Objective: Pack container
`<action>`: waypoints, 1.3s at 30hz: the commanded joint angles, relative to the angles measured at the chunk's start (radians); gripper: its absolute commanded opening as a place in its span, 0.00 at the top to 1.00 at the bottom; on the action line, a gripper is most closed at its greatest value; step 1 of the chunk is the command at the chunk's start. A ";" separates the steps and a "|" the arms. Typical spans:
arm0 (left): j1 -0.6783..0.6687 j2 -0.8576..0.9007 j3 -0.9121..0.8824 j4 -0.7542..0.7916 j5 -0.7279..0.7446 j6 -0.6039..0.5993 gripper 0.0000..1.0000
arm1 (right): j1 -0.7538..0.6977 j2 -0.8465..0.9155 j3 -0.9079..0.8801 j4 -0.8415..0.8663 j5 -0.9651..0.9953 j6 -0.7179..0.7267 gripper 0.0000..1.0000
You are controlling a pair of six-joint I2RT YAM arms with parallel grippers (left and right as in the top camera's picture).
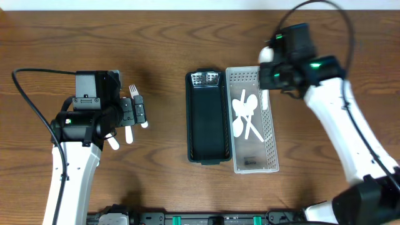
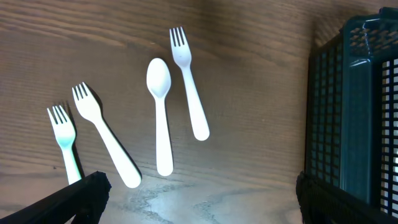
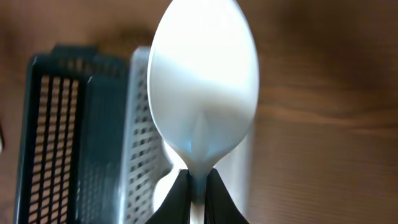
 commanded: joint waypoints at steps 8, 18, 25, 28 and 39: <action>0.004 0.004 0.014 -0.003 -0.012 0.017 0.02 | 0.087 0.261 -0.003 -0.040 0.021 0.072 0.97; 0.004 0.004 0.014 -0.002 -0.012 0.017 0.02 | 0.094 0.285 0.002 -0.046 0.023 0.055 0.70; 0.004 0.004 0.015 0.001 -0.012 0.031 0.02 | 0.076 0.191 0.085 -0.072 0.033 0.037 0.66; 0.004 0.004 0.024 -0.029 -0.012 0.037 0.02 | 0.037 0.118 0.122 -0.082 0.062 0.037 0.57; 0.132 0.081 0.148 -0.092 -0.013 0.044 0.02 | -0.298 -0.088 0.129 -0.230 0.172 0.018 0.23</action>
